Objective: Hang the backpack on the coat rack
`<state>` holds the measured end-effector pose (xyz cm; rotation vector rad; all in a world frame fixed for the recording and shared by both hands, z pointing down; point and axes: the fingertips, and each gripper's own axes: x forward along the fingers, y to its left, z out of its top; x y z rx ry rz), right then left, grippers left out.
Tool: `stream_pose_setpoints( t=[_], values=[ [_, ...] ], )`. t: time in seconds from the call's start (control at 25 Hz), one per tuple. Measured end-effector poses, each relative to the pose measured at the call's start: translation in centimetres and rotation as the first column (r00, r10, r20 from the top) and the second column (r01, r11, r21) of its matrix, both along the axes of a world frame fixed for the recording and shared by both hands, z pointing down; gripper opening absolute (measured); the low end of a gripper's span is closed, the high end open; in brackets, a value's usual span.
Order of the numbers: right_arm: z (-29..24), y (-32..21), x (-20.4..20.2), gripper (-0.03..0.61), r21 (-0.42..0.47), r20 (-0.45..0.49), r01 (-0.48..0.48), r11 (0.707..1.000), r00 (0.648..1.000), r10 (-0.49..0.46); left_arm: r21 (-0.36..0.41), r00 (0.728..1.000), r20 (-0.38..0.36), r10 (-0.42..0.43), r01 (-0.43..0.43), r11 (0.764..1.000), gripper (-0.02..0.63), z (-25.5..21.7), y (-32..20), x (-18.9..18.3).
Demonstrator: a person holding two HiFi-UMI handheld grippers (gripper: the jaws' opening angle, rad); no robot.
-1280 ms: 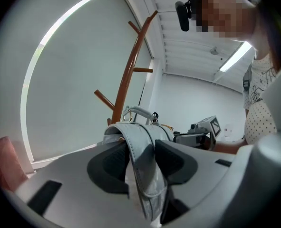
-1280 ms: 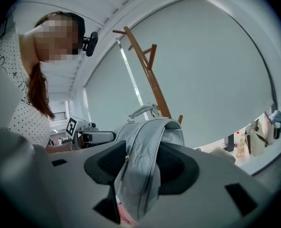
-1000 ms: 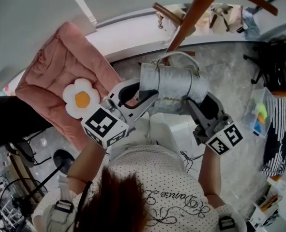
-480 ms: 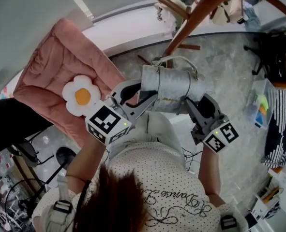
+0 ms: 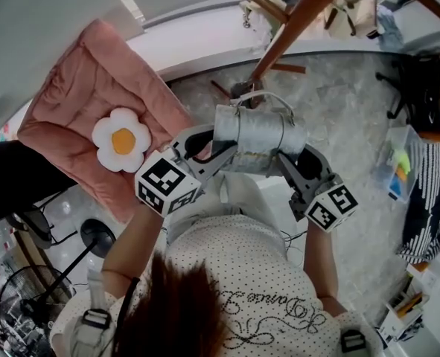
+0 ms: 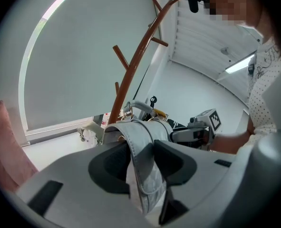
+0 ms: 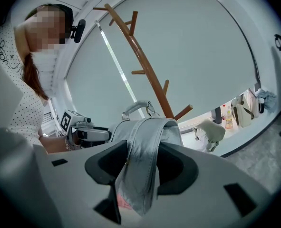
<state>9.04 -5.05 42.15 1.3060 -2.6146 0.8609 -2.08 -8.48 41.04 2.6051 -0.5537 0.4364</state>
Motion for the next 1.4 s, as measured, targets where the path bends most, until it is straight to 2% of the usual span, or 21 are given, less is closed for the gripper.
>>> stream_pose_setpoints(
  t=[0.32, 1.12, 1.4],
  values=[
    [3.3, -0.8, 0.3, 0.198, -0.048, -0.005, 0.007, 0.999, 1.0, -0.007, -0.038, 1.0, 0.028, -0.014, 0.015, 0.999, 0.153, 3.1, -0.7, 0.3],
    [13.0, -2.5, 2.0, 0.196, -0.172, -0.018, -0.062, 0.983, 0.998, 0.06, -0.124, 0.992, 0.126, -0.005, 0.021, 0.992, 0.151, 12.6, -3.0, 2.0],
    [15.4, -3.3, 2.1, 0.196, -0.195, -0.053, -0.074, 0.978, 0.996, 0.065, -0.15, 0.986, 0.165, -0.015, 0.04, 0.988, 0.153, 15.3, -3.7, 2.0]
  ],
)
